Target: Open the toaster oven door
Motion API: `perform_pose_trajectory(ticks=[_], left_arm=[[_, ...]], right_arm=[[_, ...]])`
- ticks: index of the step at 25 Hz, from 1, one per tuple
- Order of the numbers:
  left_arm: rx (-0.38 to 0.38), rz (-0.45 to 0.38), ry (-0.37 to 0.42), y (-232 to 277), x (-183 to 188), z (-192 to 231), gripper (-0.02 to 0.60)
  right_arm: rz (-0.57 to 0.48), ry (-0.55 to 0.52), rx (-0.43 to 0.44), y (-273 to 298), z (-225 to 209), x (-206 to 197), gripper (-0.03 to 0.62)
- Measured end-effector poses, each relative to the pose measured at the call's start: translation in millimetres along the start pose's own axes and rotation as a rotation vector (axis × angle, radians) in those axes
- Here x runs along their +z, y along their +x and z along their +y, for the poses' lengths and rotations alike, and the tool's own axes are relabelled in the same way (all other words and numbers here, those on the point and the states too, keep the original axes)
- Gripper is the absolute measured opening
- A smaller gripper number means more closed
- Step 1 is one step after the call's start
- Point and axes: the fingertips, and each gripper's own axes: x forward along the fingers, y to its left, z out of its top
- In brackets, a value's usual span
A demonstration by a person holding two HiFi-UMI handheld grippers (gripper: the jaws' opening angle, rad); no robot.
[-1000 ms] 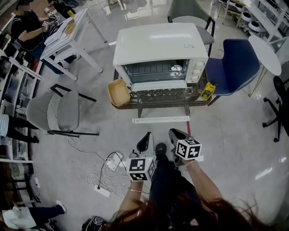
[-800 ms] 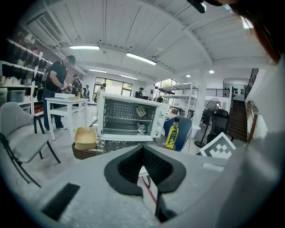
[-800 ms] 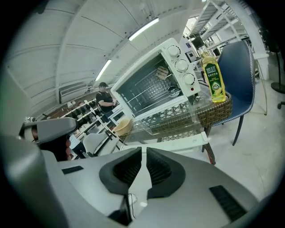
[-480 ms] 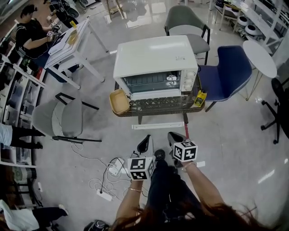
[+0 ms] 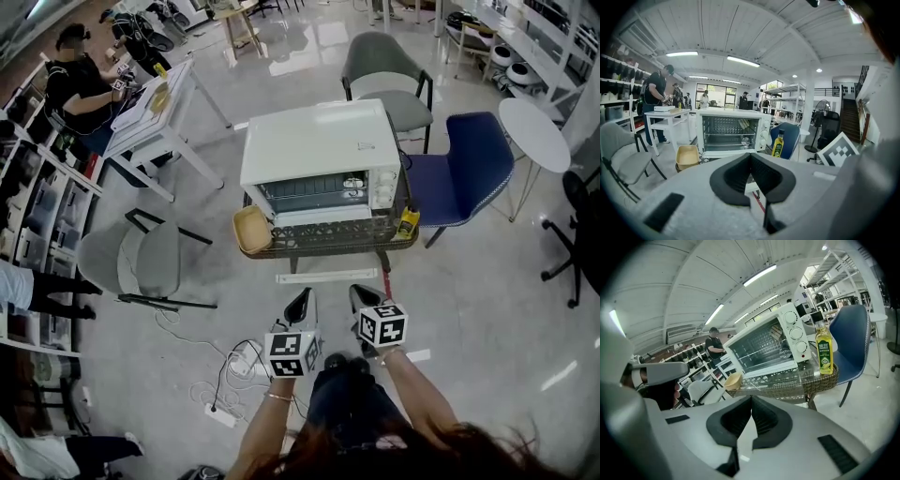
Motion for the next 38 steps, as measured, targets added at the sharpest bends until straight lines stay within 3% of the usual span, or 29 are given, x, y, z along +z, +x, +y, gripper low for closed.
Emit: perform_pose_trajectory(ticks=[12, 38], left_arm=[[-0.066, -0.056, 0.05, -27, 47, -24, 0.014], [-0.177, -0.193, 0.127, -100, 137, -28, 0.014]], right_arm=[[-0.105, -0.105, -0.03, -45, 29, 50, 0.0], [-0.275, -0.258, -0.054, -112, 130, 131, 0.0]])
